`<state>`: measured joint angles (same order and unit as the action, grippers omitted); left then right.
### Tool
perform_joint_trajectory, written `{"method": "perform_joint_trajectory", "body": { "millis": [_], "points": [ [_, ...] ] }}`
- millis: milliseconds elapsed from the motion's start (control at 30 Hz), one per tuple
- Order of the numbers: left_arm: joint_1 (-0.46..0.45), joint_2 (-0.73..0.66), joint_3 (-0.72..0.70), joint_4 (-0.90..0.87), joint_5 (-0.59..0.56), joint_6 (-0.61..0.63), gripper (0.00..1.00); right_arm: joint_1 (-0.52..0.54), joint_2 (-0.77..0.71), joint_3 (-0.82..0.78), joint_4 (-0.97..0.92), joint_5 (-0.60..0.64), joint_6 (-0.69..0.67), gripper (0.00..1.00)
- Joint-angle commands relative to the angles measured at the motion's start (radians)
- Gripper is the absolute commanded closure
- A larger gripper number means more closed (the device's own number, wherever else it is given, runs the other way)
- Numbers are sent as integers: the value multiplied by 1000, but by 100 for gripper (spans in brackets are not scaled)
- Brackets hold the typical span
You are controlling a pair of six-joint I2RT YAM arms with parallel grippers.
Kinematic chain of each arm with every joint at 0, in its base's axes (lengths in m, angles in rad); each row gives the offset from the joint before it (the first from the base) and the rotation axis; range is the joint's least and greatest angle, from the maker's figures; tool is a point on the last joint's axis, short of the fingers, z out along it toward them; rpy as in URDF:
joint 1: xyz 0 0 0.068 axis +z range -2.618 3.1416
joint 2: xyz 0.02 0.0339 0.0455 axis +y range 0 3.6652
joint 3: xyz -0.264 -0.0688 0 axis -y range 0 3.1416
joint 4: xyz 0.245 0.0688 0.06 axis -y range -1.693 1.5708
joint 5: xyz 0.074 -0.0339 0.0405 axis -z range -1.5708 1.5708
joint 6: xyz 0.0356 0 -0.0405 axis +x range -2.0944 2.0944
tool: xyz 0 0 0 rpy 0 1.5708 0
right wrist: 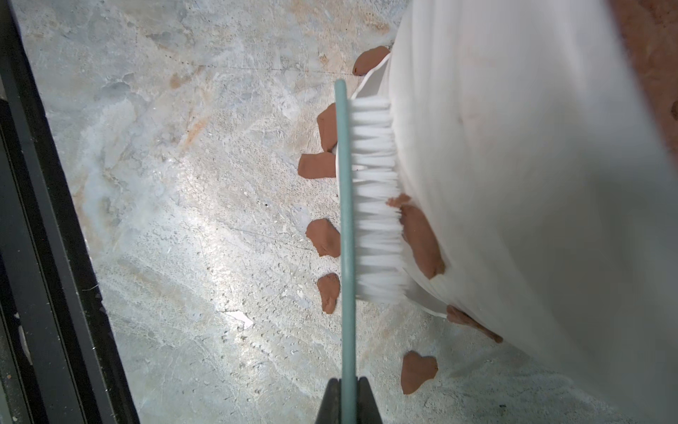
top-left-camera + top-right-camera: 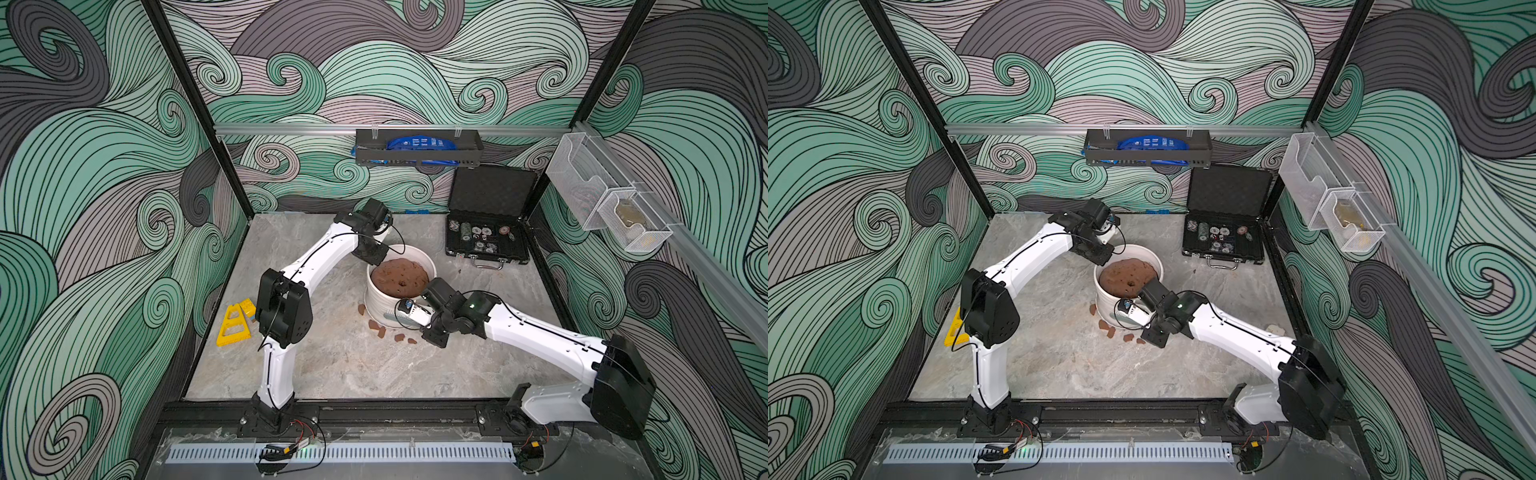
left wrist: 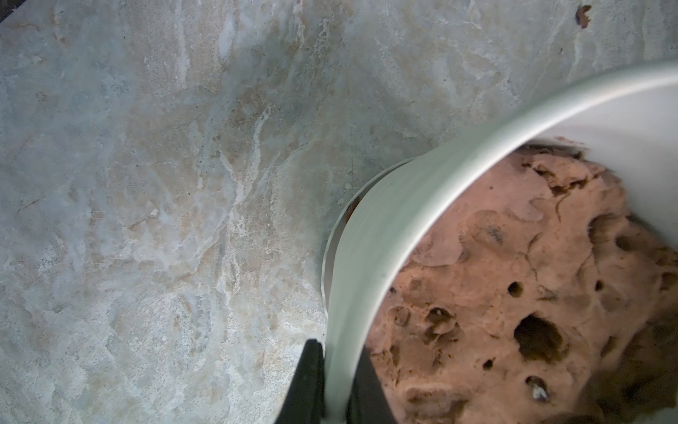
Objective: Scrub the dried mud off the ceramic pot
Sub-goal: Brush off the soil from the pot.
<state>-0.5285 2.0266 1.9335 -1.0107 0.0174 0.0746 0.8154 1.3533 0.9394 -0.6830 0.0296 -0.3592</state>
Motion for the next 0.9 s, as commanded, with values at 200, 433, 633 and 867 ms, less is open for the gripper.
{"method": "perform_joint_trajectory", "body": {
  "millis": [200, 433, 633, 867],
  "points": [
    [6, 51, 30, -48, 102, 266, 85, 6, -105, 18, 5, -95, -31, 100],
    [8, 86, 83, -60, 112, 312, 85, -24, -124, 22, -8, -69, -23, 100],
    [7, 92, 96, -82, 129, 315, 85, -27, -60, 31, -7, -15, 0, 100],
    [8, 86, 101, -81, 137, 308, 85, -1, -41, -25, -4, 25, -3, 100]
  ]
}}
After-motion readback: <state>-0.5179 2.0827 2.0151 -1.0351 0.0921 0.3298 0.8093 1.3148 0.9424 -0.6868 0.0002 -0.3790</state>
